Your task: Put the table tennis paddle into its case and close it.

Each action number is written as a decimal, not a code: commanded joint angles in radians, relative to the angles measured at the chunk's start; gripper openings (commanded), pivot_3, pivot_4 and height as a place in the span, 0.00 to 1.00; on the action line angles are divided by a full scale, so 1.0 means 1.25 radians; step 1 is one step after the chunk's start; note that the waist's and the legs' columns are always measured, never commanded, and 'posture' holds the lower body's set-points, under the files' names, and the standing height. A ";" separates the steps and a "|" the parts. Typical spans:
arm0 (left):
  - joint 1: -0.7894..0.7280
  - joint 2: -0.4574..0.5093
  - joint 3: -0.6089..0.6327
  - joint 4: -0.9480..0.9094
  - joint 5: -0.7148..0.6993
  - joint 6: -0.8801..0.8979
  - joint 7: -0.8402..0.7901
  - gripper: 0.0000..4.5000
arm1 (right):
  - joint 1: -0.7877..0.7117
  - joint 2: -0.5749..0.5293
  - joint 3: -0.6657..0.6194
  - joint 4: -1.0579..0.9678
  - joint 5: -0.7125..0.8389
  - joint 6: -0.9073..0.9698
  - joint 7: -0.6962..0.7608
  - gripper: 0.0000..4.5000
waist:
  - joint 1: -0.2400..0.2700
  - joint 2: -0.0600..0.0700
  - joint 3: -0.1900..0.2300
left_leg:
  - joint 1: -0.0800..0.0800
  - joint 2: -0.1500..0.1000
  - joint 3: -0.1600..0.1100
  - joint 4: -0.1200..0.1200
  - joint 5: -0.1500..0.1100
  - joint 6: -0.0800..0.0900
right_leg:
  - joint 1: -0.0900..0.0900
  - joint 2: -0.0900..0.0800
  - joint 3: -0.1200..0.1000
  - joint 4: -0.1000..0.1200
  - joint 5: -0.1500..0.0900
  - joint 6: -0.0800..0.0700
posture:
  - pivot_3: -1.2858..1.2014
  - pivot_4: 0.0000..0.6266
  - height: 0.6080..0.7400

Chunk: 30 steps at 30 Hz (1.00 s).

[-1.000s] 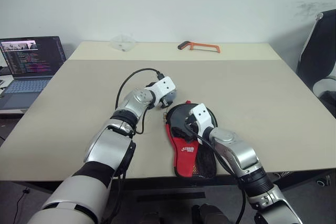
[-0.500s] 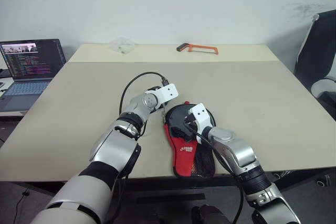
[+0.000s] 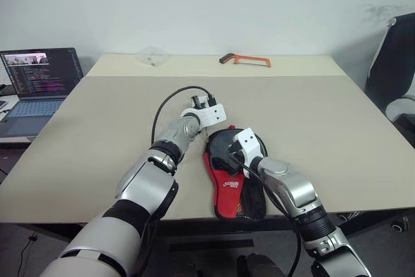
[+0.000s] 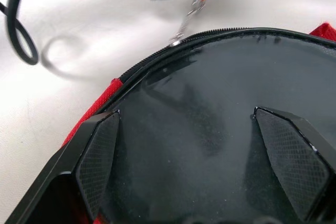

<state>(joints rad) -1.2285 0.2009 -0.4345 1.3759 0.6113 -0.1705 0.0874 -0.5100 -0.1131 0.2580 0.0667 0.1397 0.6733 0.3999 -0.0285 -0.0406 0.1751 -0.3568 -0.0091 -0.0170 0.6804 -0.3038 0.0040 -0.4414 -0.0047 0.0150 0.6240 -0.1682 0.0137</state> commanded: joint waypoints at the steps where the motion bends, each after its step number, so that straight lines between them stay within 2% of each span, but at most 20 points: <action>1: -0.042 -0.012 -0.010 -0.019 0.020 -0.052 0.094 0.10 | 0.022 -0.005 0.008 0.033 -0.003 0.039 0.009 1.00 | 0.000 0.000 0.000 | 0.000 0.000 0.000 0.000 0.000 0.000 | 0.000 0.000 0.000 0.000 0.000 0.000 | 0.52 0.24 1.00; 8: -0.044 -0.076 -0.051 -0.012 0.064 -0.103 0.162 0.10 | 0.023 -0.008 0.018 0.027 -0.009 0.045 0.025 1.00 | 0.000 0.000 0.000 | 0.000 -0.001 0.000 0.000 0.000 0.000 | 0.000 0.000 0.000 0.001 0.000 0.000 | 0.52 0.24 1.00; 14: -0.067 -0.128 -0.040 -0.013 0.054 -0.130 0.213 0.10 | 0.028 -0.010 0.025 0.019 -0.012 0.055 0.032 1.00 | 0.001 0.000 0.000 | 0.000 -0.001 0.000 0.000 0.000 0.000 | 0.000 0.000 0.000 0.001 0.000 0.000 | 0.52 0.24 1.00; 22: -0.096 -0.149 -0.023 -0.007 0.044 -0.120 0.240 0.10 | 0.032 -0.005 0.024 0.015 -0.015 0.061 0.032 1.00 | 0.002 0.000 0.000 | 0.000 -0.001 0.000 0.000 0.000 0.000 | 0.000 0.001 0.000 0.001 0.000 0.000 | 0.52 0.24 1.00; 25: -0.105 -0.163 -0.002 -0.008 0.025 -0.132 0.237 0.10 | 0.033 -0.002 0.025 0.014 -0.017 0.062 0.032 1.00 | 0.002 0.000 0.000 | 0.000 -0.002 0.000 0.000 0.000 0.000 | 0.000 0.001 0.000 0.001 0.000 0.000 | 0.52 0.24 1.00; 30: -0.097 -0.205 0.039 -0.010 -0.021 -0.182 0.152 0.10 | 0.035 0.001 0.026 0.013 -0.020 0.063 0.035 1.00 | 0.005 0.000 0.000 | -0.001 -0.002 0.000 0.000 0.000 0.000 | 0.000 0.001 -0.001 0.000 0.000 0.000 | 0.52 0.24 1.00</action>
<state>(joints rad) -1.2711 -0.0265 -0.4063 1.4232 0.6172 -0.3305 0.2856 -0.5017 -0.1164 0.2589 0.0386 0.1100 0.6939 0.4313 -0.0227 -0.0406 0.1752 -0.3577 -0.0118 -0.0172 0.6805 -0.3037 0.0038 -0.4415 -0.0040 0.0141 0.6243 -0.1684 0.0141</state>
